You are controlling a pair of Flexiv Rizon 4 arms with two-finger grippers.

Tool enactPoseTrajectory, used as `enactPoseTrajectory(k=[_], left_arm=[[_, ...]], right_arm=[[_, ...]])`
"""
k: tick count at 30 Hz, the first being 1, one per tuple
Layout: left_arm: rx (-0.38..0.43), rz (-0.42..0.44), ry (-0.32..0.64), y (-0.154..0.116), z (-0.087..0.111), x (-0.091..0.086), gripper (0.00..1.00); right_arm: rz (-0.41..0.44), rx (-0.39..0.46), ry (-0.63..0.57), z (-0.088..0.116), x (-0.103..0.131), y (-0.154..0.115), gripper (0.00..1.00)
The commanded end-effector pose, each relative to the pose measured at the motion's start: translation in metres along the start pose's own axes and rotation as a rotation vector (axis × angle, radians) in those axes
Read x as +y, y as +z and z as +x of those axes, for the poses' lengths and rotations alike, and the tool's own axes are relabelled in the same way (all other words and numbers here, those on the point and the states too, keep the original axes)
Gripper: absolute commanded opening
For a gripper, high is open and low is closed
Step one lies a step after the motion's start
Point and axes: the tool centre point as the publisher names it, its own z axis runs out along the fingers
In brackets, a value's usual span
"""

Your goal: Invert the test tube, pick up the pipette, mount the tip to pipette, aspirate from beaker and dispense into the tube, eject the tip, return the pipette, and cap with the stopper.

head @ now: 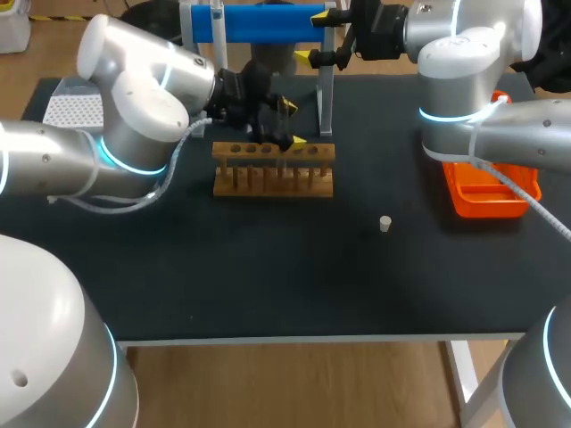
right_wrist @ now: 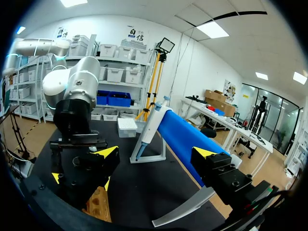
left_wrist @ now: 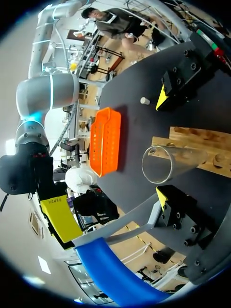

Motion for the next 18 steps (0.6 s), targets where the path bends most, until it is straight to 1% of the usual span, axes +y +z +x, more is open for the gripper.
enactPoseTrajectory(k=[1,18], left_arm=[[0.001,0.000,0.001,0.0016,-0.0010,0.0004,1.00],[0.023,-0.018,0.012,0.0017,-0.0002,0.0028,1.00]], right_arm=[[-0.001,0.000,0.000,-0.0002,-0.0003,0.0002,1.00],[-0.001,0.000,0.000,-0.0002,-0.0003,0.0002,1.00]])
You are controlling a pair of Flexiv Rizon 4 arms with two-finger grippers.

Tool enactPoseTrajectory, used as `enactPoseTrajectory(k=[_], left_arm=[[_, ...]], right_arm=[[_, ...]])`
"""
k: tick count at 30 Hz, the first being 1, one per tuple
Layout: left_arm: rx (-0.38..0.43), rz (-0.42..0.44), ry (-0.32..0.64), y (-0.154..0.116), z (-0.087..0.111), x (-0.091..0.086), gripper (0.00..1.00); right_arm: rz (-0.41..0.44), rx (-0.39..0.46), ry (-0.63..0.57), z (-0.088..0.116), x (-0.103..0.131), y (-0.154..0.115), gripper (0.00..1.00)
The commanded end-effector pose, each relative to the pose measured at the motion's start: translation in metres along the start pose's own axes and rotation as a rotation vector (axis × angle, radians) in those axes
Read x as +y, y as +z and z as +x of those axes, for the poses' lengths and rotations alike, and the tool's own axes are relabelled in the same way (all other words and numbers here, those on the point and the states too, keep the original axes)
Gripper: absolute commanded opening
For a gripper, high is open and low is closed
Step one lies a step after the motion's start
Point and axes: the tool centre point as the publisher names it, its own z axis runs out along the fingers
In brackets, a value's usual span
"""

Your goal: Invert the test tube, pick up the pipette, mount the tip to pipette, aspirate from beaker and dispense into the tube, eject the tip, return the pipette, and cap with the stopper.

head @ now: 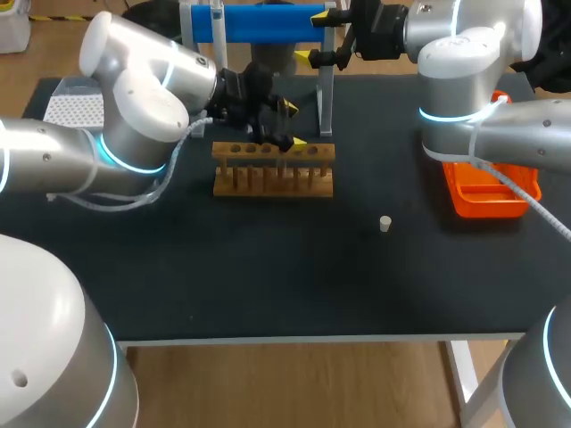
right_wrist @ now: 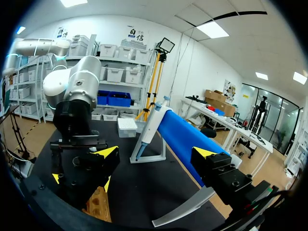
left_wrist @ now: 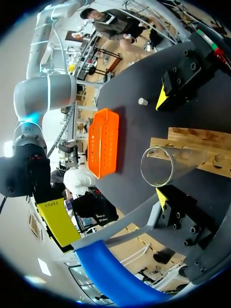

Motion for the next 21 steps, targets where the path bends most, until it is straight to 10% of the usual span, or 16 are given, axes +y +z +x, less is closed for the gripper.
enactPoseTrajectory(k=[1,21], left_arm=[[0.008,-0.003,0.002,-0.0001,-0.0016,0.0004,1.00],[0.032,0.002,-0.001,-0.0002,-0.0039,0.0024,1.00]], right_arm=[[0.000,0.000,0.000,-0.0002,-0.0003,0.0002,1.00],[0.000,0.000,0.000,-0.0002,-0.0003,0.0002,1.00]])
